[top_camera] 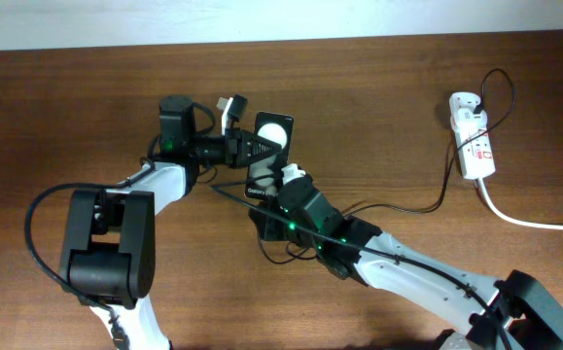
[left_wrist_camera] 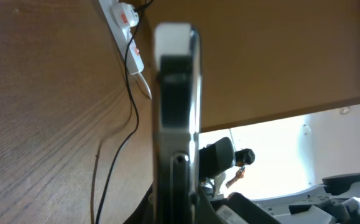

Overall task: Plug charger to phone and switch on socket
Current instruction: 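Push the USB-C plug up into the phone's bottom port with right gripper, then open the right gripper, release the plug, and pull back right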

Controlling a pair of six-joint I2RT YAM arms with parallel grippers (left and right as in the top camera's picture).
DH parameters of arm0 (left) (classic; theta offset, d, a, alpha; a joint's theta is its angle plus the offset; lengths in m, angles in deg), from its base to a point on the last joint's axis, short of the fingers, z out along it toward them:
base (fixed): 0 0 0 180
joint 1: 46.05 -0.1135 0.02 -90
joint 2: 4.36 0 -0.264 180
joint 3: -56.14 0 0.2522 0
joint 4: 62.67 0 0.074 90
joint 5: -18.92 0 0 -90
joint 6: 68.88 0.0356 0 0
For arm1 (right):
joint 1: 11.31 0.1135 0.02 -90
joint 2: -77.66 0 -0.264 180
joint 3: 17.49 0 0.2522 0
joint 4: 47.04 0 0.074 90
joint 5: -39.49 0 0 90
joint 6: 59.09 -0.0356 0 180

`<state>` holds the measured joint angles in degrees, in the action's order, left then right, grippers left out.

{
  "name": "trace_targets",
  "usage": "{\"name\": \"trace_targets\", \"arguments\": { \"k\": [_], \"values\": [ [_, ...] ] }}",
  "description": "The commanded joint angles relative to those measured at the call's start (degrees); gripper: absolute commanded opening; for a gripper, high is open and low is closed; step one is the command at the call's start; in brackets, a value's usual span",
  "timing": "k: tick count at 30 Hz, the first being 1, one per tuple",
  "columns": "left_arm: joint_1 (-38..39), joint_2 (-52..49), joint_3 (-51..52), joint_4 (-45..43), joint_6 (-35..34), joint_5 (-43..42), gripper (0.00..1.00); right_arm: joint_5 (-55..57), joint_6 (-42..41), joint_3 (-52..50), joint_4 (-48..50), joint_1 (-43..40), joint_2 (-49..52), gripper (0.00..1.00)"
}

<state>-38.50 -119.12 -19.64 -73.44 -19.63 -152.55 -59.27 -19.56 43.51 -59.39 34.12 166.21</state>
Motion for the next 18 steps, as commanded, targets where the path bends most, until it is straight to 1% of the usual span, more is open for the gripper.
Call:
{"name": "trace_targets", "arguments": {
  "k": [1, 2, 6, 7, 8, 9, 11, 12, 14, 15, 16, 18],
  "values": [
    [0.07, 0.9, 0.22, -0.28, 0.52, -1.46, 0.0, 0.7, 0.46, 0.96, -0.52, -0.09, -0.44, 0.04],
    [0.07, 0.9, 0.22, -0.28, 0.52, -1.46, 0.0, 2.4, 0.46, 0.96, -0.17, -0.15, -0.44, 0.04],
    [0.07, 0.9, 0.22, -0.28, 0.52, -1.46, 0.0, 1.25, 0.46, 0.98, 2.12, -2.08, -0.44, 0.05],
    [0.07, 0.9, 0.22, -0.28, 0.52, -1.44, 0.0, 0.46, 0.48, 0.98, 2.08, -2.43, -0.44, 0.48],
    [0.07, 0.9, 0.22, -0.28, 0.52, -1.46, 0.0, -0.52, 0.48, 0.98, 1.92, -2.49, -0.44, 0.71],
    [0.07, 0.9, 0.22, -0.28, 0.52, -1.2, 0.0, -1.75, 0.48, 0.98, 1.79, -2.49, -0.44, 0.86],
    [0.07, 0.9, 0.22, -0.28, 0.52, -0.59, 0.0, -3.58, 0.5, 0.98, 1.77, -2.49, -0.44, 0.96],
    [0.07, 0.9, 0.22, -0.28, 0.52, -0.55, 0.0, -3.72, 0.68, 0.98, 0.72, -2.62, -0.44, 0.99],
    [0.07, 0.9, 0.22, -0.09, 0.55, 0.92, 0.0, -3.74, 0.68, 0.98, -2.84, -3.63, -0.44, 0.99],
    [0.07, 0.9, 0.22, 1.36, 1.11, 2.47, 0.0, -3.74, 0.68, 0.98, -6.78, -5.01, -0.44, 0.99],
    [0.07, 0.9, 0.22, 3.15, 3.48, 4.07, 0.0, -3.8, 0.68, 0.98, -9.55, -6.36, -0.44, 0.99],
    [0.07, 0.9, 0.22, 11.19, 4.63, 12.04, 0.0, -7.41, 1.33, 0.98, -10.67, -8.94, -0.44, 0.99]
  ]
}}
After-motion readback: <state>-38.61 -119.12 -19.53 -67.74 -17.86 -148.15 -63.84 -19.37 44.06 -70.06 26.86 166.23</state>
